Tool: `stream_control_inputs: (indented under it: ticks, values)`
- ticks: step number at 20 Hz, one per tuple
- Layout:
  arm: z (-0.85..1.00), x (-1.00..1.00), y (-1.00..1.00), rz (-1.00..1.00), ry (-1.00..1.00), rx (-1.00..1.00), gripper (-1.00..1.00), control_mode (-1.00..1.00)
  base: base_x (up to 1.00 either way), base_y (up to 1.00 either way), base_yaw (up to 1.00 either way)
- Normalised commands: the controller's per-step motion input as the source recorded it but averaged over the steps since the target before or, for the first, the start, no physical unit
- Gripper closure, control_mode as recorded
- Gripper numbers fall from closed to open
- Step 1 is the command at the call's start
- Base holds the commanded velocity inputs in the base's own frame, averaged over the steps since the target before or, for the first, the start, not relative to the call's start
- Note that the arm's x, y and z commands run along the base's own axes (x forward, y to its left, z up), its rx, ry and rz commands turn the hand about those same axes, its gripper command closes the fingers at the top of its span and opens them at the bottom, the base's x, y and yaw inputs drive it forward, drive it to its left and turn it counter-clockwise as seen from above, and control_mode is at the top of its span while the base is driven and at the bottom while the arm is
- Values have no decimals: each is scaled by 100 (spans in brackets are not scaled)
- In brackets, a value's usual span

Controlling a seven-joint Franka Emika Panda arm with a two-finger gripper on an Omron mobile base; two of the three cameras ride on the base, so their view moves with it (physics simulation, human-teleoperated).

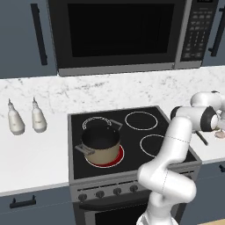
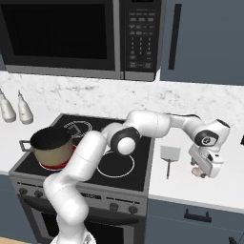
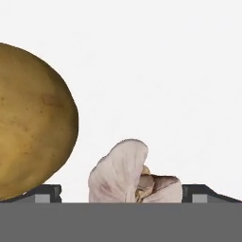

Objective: Put the garlic and potato in the pot. Retrieve the spatula and lightly stir the vegetables in the pot.

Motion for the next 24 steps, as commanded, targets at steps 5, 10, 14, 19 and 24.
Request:
stream_control_inputs:
  ticks: [5,10,14,19,24]
  values:
    - [-66,-5,50,0,6,0,100,-100,0,0,0]
    - [-25,-33,35,0,7,0,100,-100,0,0,0]
    - [42,-75,59,1,-8,-5,100,-100,0,0,0]
    - [80,-80,100,11,-15,-20,100,-100,0,0,0]
    - [46,-47,100,19,-9,-21,100,-100,0,0,0]
